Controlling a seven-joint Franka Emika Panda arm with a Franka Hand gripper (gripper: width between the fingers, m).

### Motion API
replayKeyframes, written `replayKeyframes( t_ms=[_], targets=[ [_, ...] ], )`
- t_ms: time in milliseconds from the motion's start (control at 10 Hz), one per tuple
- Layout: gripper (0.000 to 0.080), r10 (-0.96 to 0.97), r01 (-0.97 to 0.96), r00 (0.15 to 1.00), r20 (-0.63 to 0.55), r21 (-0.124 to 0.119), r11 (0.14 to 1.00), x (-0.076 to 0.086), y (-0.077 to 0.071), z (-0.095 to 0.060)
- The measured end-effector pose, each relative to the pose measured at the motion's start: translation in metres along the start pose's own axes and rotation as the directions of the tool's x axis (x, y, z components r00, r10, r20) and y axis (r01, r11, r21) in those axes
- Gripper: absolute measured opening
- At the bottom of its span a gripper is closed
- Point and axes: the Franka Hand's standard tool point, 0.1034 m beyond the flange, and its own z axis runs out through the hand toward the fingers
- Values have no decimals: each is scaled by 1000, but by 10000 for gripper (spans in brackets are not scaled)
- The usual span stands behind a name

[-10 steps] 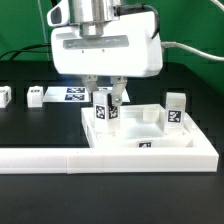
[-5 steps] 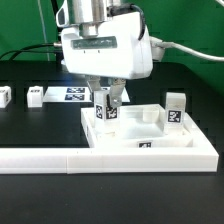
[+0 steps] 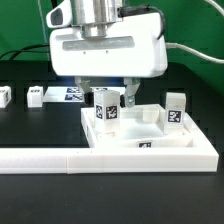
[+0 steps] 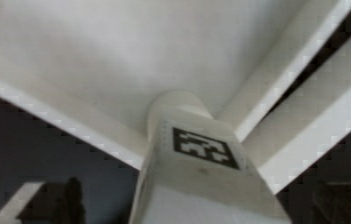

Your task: Assemble square table

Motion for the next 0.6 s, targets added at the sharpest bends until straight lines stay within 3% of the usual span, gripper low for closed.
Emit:
replayKeyframes(
  t_ms=[400,600],
  targets=[
    [649,-309,309,951,-2,-5,951,-1,-2,-1],
    [649,-476,476,879,-12,-25,879,-1,-7,-2]
  ],
)
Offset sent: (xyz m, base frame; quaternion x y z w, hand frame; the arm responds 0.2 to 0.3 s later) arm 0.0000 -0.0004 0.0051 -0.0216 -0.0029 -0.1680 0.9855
